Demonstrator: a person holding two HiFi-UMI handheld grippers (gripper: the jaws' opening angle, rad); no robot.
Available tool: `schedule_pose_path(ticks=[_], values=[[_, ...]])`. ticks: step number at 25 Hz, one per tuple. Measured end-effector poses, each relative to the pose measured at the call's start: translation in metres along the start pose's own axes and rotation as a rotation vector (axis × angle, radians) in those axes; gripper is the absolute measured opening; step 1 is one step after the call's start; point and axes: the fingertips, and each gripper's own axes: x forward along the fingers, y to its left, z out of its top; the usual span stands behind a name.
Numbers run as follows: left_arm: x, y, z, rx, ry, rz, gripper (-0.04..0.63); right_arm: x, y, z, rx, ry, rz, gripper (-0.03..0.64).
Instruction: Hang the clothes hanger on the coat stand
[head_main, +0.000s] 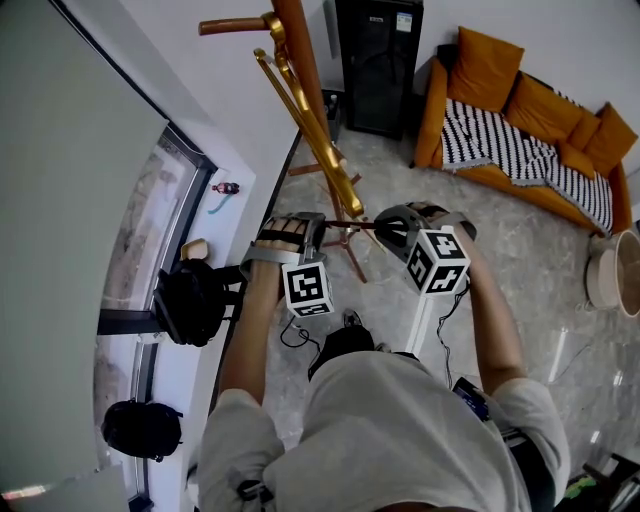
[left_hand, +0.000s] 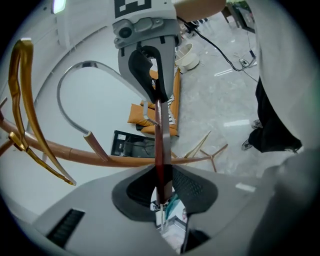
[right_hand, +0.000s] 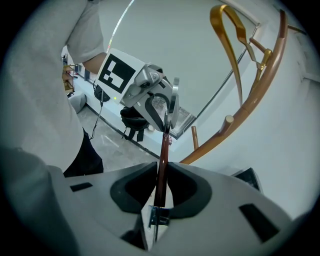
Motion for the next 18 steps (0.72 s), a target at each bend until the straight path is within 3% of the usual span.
schedule_pose_path(ticks=[5, 10, 15, 18], values=[[0.008, 0.006, -0.005, -0.063, -0.009, -0.049, 0.098, 0.004, -0.016, -0.002, -0.014, 0.016, -0.015, 0.066], [0.008, 0.014, -0.005, -0.155, -0.022, -0.095, 0.064, 0.008, -0.035, -0.007, -0.07, 0.05, -0.11, 0.098], [0.013, 0.015, 0.0, -0.217, -0.004, -0.152, 0.064, 0.008, -0.042, -0.014, -0.105, 0.01, -0.074, 0.097], [0.016, 0.016, 0.008, -0.272, -0.006, -0.19, 0.064, 0.003, -0.047, -0.022, -0.116, -0.01, -0.008, 0.094]])
